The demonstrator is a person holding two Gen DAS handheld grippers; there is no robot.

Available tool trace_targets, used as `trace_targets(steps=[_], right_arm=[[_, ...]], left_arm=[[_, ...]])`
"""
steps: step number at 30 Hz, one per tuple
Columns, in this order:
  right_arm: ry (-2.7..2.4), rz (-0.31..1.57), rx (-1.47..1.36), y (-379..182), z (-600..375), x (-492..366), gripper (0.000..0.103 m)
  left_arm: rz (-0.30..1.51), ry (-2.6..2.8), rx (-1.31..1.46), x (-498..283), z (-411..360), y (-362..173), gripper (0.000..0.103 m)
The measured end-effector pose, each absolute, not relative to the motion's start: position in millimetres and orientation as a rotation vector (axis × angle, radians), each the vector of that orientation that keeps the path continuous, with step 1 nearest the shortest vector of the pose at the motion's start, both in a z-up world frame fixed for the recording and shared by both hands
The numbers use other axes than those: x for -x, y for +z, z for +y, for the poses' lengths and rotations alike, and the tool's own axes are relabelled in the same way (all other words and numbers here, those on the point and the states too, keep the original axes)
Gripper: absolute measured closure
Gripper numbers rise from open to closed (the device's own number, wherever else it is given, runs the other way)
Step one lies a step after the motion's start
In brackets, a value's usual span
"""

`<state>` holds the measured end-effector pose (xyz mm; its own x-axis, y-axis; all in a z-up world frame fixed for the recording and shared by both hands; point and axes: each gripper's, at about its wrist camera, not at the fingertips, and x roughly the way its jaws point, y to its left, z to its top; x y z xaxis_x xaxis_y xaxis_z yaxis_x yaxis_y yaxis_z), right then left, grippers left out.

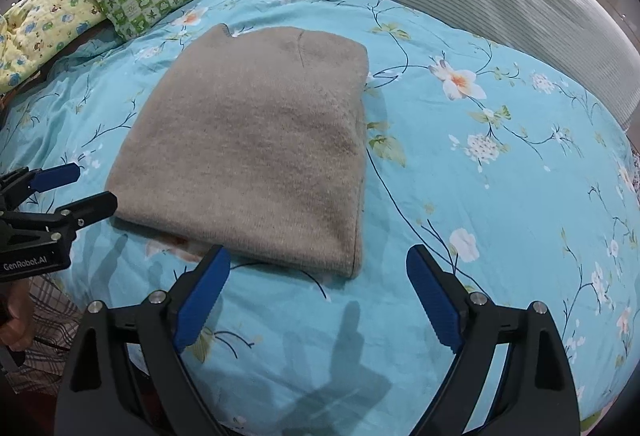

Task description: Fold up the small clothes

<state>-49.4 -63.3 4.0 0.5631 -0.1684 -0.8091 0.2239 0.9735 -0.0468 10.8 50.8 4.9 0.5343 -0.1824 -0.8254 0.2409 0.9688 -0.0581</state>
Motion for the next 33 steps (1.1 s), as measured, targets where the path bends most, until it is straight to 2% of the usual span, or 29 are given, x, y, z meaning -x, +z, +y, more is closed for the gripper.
trace_targets(steps=[33], right_arm=[[-0.234,0.925,-0.145,0,-81,23,0.012]], left_arm=[[0.971,-0.205,-0.111,-37,33,5,0.019]])
